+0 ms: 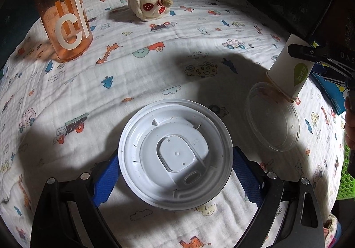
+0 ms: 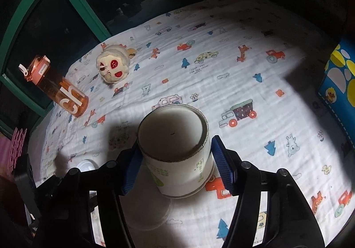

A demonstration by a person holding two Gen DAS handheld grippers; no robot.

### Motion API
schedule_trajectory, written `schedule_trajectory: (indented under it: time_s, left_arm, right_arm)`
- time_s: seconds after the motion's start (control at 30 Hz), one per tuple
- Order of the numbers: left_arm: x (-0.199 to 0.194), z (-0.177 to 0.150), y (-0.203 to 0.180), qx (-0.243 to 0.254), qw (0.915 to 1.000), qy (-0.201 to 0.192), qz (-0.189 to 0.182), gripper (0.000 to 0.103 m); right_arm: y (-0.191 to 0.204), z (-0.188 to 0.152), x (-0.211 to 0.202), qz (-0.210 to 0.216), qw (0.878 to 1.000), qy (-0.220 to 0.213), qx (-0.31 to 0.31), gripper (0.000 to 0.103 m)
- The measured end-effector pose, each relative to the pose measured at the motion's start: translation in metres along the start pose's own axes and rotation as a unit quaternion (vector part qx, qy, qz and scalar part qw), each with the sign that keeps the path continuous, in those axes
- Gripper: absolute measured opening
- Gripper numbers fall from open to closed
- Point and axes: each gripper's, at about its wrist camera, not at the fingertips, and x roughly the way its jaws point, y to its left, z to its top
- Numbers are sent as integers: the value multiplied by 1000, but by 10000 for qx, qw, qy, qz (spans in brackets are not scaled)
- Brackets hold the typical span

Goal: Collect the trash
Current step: 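Carry the paper cup and white lid over the basket and open both grippers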

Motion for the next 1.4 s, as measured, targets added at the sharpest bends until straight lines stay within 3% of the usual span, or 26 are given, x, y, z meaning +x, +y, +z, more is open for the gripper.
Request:
schedule_trajectory:
  time_s: [0.43, 1.03, 1.4]
  left_arm:
    - [-37, -15, -29, -11, 9994, -280, -226, 90]
    - [-80, -28, -132, 570, 9941, -552, -737, 90]
    - [-93, -31, -219, 1124, 9839, -550, -1272, 90]
  right_arm:
    - [-3, -46, -85, -135, 9984, -515, -207, 60]
    - [-66, -110, -193, -412, 9926, -1087, 356, 60]
    - [-124, -172, -254, -1109, 9822, -1233, 877, 60]
